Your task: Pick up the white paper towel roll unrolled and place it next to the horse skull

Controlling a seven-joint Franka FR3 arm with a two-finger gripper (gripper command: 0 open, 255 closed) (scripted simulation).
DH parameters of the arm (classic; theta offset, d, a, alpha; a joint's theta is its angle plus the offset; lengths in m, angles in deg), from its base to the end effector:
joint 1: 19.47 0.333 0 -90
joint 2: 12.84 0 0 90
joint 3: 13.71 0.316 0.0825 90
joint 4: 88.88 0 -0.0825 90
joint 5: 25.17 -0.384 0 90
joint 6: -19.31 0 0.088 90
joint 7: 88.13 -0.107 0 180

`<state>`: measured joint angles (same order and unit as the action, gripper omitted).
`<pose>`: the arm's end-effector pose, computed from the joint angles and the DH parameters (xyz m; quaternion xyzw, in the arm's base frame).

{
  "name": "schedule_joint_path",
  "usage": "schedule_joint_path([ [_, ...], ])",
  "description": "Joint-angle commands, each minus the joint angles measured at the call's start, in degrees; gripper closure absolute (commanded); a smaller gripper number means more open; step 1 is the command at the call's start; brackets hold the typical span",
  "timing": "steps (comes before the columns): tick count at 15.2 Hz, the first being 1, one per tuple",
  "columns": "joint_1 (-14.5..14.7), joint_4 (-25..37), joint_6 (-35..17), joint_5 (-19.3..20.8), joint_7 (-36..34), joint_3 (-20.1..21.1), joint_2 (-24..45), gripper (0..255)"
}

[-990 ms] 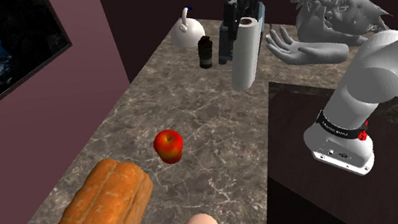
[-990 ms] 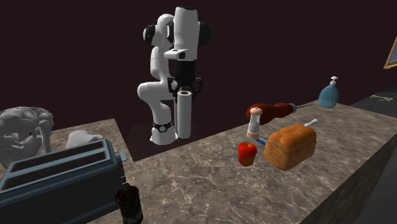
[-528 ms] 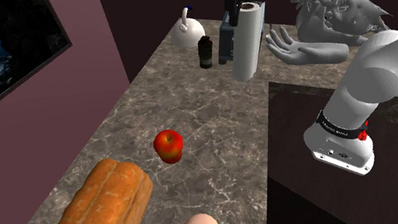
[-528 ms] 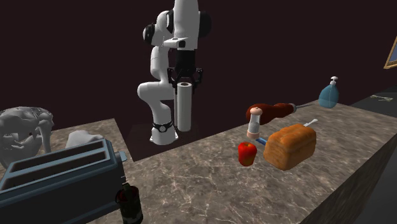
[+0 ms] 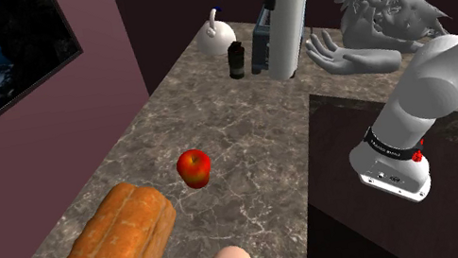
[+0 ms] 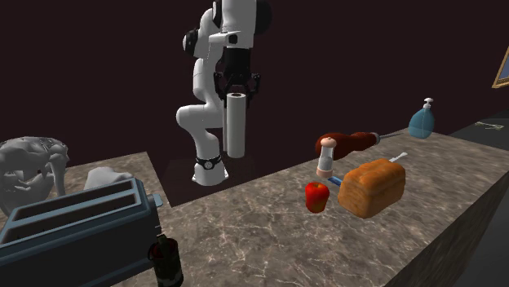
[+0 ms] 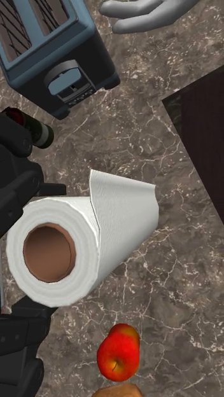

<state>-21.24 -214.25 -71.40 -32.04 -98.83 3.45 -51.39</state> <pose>0.3270 0.1364 0.6202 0.9991 0.0124 0.0286 0.0274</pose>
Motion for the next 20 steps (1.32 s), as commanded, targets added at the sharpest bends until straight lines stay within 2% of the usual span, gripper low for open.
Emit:
schedule_joint_path([
  [1,-0.1,1.9,1.6,0.2,0.1,-0.2,0.3,255],
  [20,-1.4,22.3,15.3,1.9,-0.5,-0.7,7.1,255],
])
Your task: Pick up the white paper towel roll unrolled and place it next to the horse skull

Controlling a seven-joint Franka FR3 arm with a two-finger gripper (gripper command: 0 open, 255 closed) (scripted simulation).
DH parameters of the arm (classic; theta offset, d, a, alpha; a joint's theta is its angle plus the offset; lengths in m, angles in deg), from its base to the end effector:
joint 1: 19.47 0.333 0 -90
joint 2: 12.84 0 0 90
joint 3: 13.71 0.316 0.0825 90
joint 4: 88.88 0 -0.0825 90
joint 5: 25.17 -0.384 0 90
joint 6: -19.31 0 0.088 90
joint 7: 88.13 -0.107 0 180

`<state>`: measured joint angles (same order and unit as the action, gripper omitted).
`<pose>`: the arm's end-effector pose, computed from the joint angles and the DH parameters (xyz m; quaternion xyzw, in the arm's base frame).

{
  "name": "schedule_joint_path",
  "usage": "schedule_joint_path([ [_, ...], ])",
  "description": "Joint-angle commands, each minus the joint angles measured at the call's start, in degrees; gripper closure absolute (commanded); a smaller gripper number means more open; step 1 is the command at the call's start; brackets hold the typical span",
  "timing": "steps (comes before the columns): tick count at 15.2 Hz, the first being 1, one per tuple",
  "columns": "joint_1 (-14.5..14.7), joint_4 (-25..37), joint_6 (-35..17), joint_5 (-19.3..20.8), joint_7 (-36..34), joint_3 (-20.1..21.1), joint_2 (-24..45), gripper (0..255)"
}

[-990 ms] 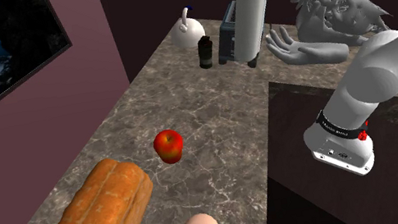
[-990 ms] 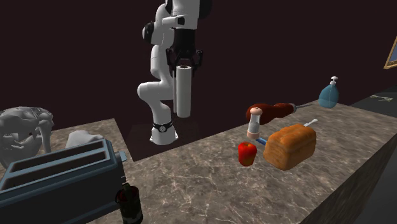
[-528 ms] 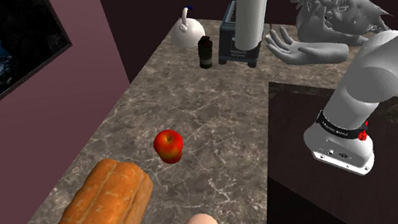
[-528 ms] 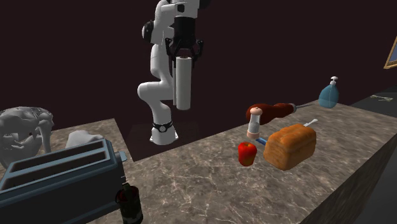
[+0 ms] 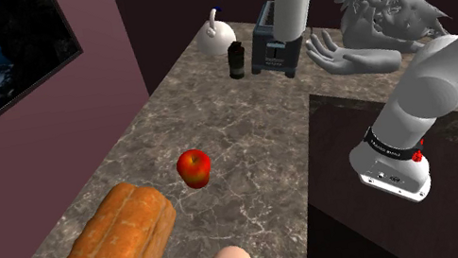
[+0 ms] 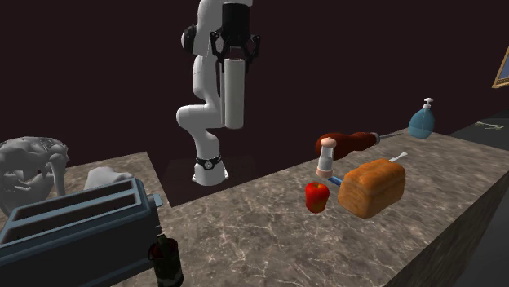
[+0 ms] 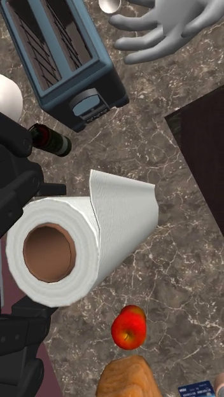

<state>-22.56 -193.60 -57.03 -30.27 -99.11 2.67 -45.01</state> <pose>0.3258 0.1347 0.7253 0.9991 0.0124 0.0286 0.0274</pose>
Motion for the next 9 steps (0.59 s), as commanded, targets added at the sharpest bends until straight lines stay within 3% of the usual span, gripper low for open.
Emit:
schedule_joint_path([
  [1,-0.2,2.8,1.7,0.2,-0.2,0.1,1.2,255],
  [9,-0.7,13.4,8.0,1.0,-0.8,0.6,5.6,255],
])
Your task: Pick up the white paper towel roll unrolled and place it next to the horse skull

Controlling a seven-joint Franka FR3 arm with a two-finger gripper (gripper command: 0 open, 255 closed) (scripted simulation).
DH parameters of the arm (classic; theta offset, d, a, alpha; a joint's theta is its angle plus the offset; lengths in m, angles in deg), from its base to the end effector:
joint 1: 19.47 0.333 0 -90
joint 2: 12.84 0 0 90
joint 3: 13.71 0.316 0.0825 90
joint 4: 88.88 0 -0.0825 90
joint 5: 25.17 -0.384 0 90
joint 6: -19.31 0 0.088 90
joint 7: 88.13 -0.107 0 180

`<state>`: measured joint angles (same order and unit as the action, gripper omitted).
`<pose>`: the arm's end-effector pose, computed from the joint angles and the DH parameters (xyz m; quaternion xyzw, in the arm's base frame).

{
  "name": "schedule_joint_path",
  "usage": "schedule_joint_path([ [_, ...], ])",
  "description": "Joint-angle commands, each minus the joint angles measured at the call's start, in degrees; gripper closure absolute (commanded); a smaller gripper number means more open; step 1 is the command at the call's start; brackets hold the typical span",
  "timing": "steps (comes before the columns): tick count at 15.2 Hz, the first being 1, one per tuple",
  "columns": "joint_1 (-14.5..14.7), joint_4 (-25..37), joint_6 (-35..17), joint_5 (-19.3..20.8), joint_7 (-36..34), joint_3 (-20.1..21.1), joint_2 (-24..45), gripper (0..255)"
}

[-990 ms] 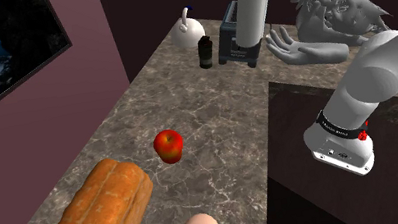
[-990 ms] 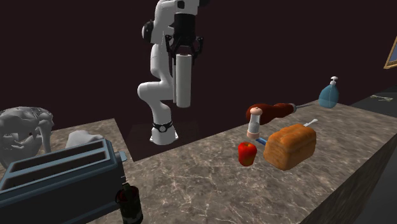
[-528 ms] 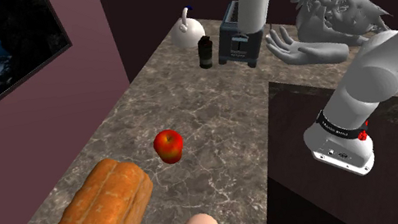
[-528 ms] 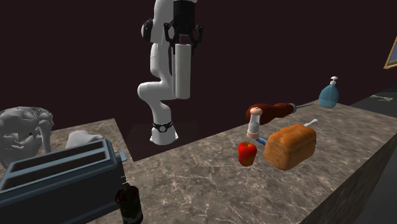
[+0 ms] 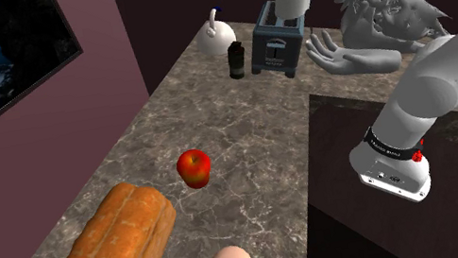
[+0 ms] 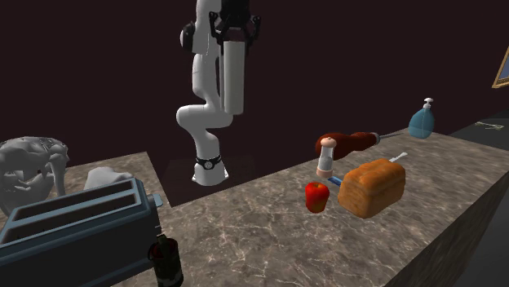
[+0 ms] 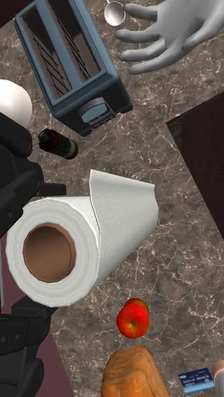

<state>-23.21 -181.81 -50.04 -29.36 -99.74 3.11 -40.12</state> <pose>0.3266 0.1352 0.7731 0.9991 0.0125 0.0285 0.0275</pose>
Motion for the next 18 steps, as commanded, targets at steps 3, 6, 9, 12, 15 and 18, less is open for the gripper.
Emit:
schedule_joint_path([
  [3,-0.2,1.8,2.0,0.3,1.2,-1.1,-0.2,255],
  [6,-0.3,-1.9,2.8,1.1,5.4,-4.8,-4.5,255],
  [9,-0.4,-4.9,3.6,2.4,9.4,-8.4,-8.2,255],
  [12,-0.5,-7.1,4.6,4.3,13.4,-12.0,-11.4,255],
  [15,-0.5,-8.8,5.5,6.5,17.4,-15.5,-14.2,255],
  [18,-0.6,-9.9,6.5,9.0,21.4,-19.1,-16.4,255],
])
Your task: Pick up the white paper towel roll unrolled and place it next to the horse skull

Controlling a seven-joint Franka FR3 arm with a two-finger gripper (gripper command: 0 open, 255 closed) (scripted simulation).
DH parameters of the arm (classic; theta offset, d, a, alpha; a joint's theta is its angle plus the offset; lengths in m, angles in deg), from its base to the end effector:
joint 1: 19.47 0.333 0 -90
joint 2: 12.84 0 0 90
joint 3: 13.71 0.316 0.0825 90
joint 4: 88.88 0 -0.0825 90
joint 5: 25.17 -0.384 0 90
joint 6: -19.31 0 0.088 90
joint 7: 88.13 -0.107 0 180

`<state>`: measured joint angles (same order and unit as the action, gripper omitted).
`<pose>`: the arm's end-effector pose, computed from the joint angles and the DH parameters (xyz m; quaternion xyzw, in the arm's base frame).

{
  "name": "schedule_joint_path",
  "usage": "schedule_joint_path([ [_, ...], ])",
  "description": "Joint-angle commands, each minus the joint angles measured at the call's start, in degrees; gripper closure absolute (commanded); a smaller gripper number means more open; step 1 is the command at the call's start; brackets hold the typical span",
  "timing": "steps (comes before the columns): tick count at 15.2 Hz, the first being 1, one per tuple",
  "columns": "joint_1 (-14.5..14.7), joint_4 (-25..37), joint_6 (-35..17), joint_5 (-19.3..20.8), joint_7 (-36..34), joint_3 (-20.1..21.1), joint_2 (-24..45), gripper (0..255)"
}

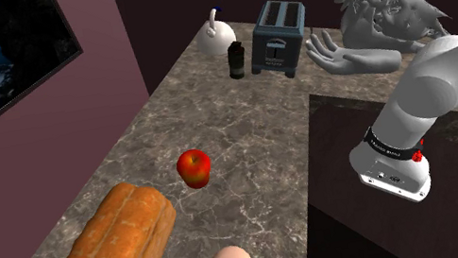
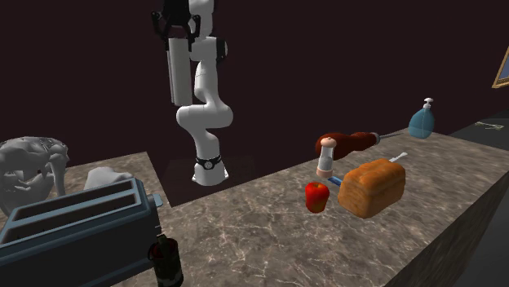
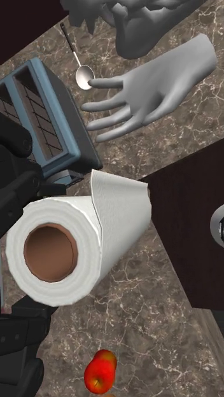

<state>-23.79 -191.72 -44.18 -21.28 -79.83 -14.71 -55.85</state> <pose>0.2277 -0.0347 0.7836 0.9991 0.0120 0.0288 0.0275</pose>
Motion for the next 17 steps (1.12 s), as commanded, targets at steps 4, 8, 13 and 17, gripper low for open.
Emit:
schedule_joint_path([
  [4,-0.1,-0.6,1.8,4.7,6.9,-6.0,-3.1,255],
  [8,-0.1,-0.2,2.9,8.7,12.5,-10.8,-4.6,255],
  [13,0.3,1.6,3.9,14.0,19.6,-16.9,-5.5,255],
  [17,1.0,4.2,4.4,18.2,25.4,-22.1,-5.3,255],
])
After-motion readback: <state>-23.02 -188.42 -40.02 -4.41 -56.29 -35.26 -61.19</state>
